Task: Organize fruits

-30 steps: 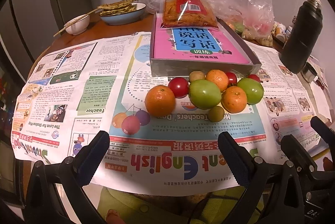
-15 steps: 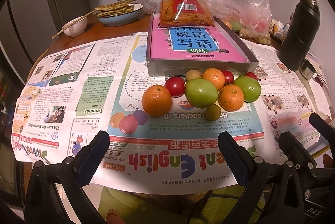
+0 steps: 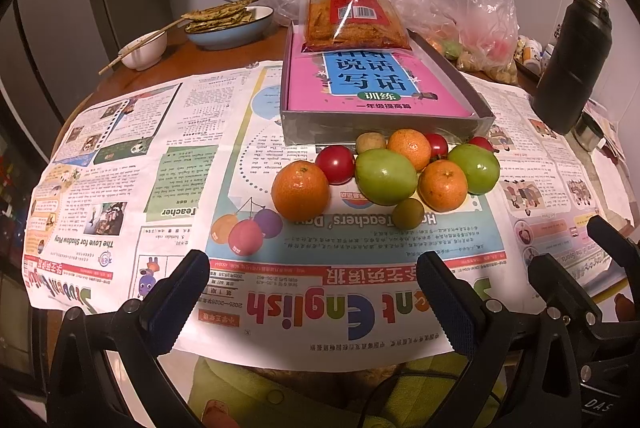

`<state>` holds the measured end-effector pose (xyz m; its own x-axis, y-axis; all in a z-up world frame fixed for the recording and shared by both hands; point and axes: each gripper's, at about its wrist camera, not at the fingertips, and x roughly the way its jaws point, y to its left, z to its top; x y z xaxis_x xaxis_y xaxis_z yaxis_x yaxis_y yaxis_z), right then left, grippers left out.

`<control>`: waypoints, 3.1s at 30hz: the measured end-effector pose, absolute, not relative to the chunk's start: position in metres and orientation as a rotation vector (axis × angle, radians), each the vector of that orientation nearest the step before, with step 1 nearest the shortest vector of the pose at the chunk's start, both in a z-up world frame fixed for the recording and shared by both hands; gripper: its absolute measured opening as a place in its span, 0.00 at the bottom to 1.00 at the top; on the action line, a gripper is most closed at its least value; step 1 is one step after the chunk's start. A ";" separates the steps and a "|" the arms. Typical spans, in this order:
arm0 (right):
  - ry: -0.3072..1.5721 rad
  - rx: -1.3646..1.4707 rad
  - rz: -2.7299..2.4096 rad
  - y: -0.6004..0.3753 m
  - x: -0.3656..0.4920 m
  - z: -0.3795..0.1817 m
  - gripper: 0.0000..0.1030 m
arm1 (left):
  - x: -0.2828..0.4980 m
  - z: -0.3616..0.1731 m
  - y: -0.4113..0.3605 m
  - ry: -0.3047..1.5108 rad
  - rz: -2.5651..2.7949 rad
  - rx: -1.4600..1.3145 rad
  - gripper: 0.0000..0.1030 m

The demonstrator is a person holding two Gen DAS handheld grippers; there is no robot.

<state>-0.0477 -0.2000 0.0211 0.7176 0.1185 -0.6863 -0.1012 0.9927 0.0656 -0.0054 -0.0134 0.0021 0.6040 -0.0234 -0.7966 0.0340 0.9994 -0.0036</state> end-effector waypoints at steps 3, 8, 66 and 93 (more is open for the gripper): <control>0.767 0.027 0.127 -0.200 -0.046 0.020 1.00 | -0.004 0.001 -0.010 0.927 -0.032 0.012 1.00; 0.771 0.031 0.140 -0.204 -0.038 0.018 1.00 | 0.004 0.000 0.005 0.931 -0.017 -0.006 1.00; 0.827 0.056 0.380 -0.231 0.035 -0.026 0.45 | 0.078 -0.037 0.004 1.033 -0.213 0.021 0.42; 0.792 0.132 0.380 -0.231 0.041 -0.015 0.43 | 0.080 -0.031 0.011 1.021 -0.211 -0.015 0.41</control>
<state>0.0406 -0.2306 -0.0151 0.6391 0.3809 -0.6682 -0.2828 0.9243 0.2564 0.0805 0.0112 -0.0313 0.5036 -0.1818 -0.8446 0.1678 0.9796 -0.1108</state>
